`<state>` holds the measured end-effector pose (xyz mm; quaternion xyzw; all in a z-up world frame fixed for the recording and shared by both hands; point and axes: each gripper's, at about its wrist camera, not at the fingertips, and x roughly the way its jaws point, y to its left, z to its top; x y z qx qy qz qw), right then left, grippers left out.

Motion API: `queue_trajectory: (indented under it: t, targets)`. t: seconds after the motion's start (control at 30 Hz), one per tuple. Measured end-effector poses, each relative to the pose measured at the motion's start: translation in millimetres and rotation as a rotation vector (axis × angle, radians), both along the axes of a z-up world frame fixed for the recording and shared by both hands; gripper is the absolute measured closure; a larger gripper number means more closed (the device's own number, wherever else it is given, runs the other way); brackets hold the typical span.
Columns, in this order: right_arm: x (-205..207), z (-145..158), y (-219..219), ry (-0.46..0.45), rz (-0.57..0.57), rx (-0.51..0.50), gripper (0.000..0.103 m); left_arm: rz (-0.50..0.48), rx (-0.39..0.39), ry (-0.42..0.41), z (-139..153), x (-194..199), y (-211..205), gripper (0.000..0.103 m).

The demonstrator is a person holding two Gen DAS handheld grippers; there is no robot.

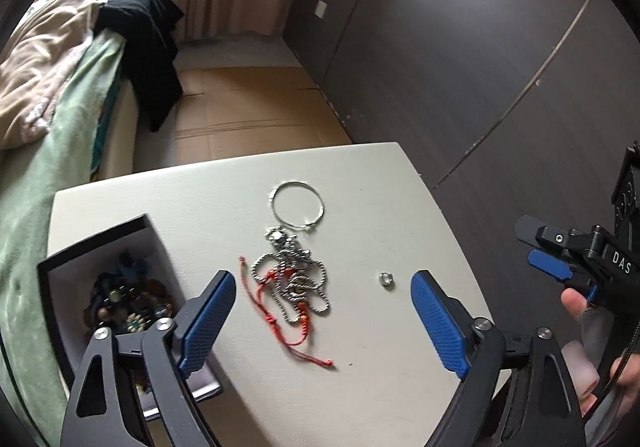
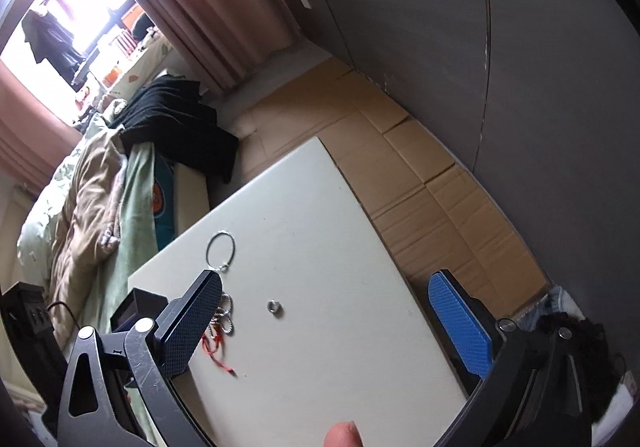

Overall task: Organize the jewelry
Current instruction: 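Grasp the silver chain with red string with the left gripper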

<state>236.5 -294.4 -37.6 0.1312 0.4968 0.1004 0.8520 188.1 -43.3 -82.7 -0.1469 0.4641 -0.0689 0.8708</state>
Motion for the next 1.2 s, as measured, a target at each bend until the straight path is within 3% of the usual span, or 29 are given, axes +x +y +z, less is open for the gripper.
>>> queue_trajectory:
  t: [0.17,0.4,0.6,0.7,0.83,0.9,0.93,1.0,1.07,1.2]
  targets:
    - [8.1,-9.8,-6.7,0.038,-0.021,-0.004,0.000,0.003,0.040,0.053,-8.8,21.0,-2.9,0.033]
    - [17.1,-20.8,-8.8,0.096,-0.037,-0.004,0.000,0.026,0.071,0.158,-24.9,56.9,-2.3,0.041]
    - [24.9,-31.6,-10.2,0.142,-0.047,-0.016,0.000,0.025,0.135,0.240,-47.6,72.7,-9.8,0.051]
    - [27.7,-33.2,-10.0,0.155,-0.040,-0.011,0.000,0.034,0.171,0.277,-59.0,78.2,-14.5,0.051]
    - [30.3,-33.3,-6.1,0.163,-0.027,0.002,0.000,0.054,0.245,0.249,-61.1,80.0,-22.2,0.056]
    - [29.8,-33.0,0.3,0.160,-0.002,0.001,0.000,0.068,0.288,0.230,-61.1,76.6,-24.7,0.079]
    - [30.0,-32.8,4.1,0.158,0.010,-0.005,0.000,0.063,0.270,0.229,-61.5,74.5,-24.2,0.079]
    - [29.1,-32.9,10.5,0.156,0.034,-0.004,0.004,0.065,0.232,0.235,-60.7,72.0,-20.2,0.081]
    - [29.4,-36.0,16.6,0.169,0.062,0.006,0.020,0.073,0.193,0.223,-56.7,67.1,-13.8,0.088]
    - [29.6,-48.3,30.8,0.205,0.124,0.001,0.044,0.092,0.150,0.177,-37.7,56.3,-2.4,0.089]
